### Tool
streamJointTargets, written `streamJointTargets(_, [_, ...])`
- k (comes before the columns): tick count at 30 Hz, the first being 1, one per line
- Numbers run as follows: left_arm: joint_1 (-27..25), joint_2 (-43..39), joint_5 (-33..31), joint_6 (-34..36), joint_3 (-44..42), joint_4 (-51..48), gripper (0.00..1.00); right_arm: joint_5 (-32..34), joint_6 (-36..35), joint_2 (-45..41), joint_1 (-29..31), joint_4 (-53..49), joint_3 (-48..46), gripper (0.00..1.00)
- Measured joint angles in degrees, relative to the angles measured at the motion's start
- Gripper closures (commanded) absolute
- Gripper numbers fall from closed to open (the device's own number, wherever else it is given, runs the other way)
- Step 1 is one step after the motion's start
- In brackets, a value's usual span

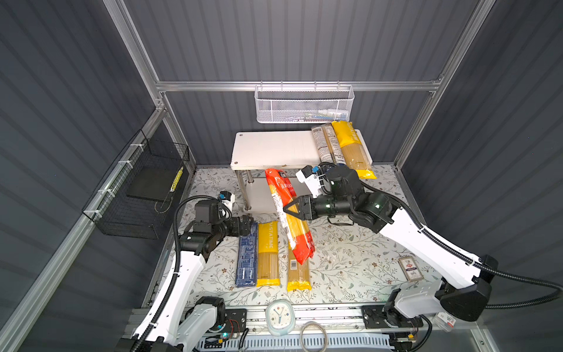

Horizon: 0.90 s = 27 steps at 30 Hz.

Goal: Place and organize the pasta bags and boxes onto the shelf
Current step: 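Carry the red bag over the shelf's top tier with the right gripper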

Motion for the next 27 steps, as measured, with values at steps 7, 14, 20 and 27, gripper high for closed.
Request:
streamJointTargets(7, [0.0, -1.29, -0.02, 0.0, 0.0, -0.07, 0.01, -1.16, 0.35, 6.21, -5.14, -1.68, 11.3, 0.66])
streamJointTargets(14, [0.0, -1.38, -0.04, 0.0, 0.0, -0.39, 0.01, -1.7, 0.92, 14.95, -8.81, -3.65, 24.59, 0.66])
streamJointTargets(20, [0.0, -1.4, -0.04, 0.0, 0.0, -0.42, 0.01, -3.34, 2.38, 22.18, -10.6, -5.25, 34.36, 0.66])
streamJointTargets(27, [0.0, -1.86, -0.02, 0.0, 0.0, -0.42, 0.01, -3.19, 2.84, 26.86, -13.55, -6.99, 39.21, 0.66])
